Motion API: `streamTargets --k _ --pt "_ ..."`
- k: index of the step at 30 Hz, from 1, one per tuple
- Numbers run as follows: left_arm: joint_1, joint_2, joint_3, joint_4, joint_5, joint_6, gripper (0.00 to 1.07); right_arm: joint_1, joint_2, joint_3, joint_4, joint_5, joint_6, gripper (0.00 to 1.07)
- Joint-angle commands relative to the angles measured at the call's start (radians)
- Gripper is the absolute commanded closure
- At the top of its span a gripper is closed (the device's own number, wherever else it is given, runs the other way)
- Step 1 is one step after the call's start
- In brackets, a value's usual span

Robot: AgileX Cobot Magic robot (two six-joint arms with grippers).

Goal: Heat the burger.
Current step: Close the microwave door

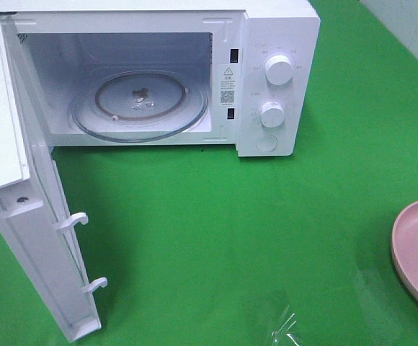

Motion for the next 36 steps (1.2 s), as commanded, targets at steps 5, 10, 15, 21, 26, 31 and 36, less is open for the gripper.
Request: streamTargets --k 5,10,15,21,26,31,36 --pt "0.002 -0.016 0.002 -0.001 -0.009 0.001 0.07 -0.202 -0.206 0.026 0.041 -0.025 -0.103 0.31" --pt "0.002 -0.016 0.002 -0.001 -0.009 0.001 0.07 -0.321 -0.294 0.027 0.092 -0.034 -0.222 0.31" --pt "0.002 -0.016 0.002 -0.001 -0.009 0.001 0.07 -0.433 -0.386 0.032 0.106 -0.039 -0.245 0.31" --pt "0.002 -0.016 0.002 -0.001 -0.009 0.001 0.07 -0.516 -0.482 0.032 0.106 -0.04 -0.252 0.31" --pt "0.002 -0.016 0.002 -0.001 -0.009 0.001 0.07 -0.573 -0.564 0.032 0.106 -0.04 -0.252 0.31" --pt "0.002 -0.014 0.002 -0.001 -0.009 0.001 0.07 -0.589 -0.573 0.033 0.108 -0.04 -0.255 0.31" --pt "0.002 -0.013 0.002 -0.002 -0.009 0.001 0.07 -0.589 -0.573 0.033 0.107 -0.04 -0.254 0.31"
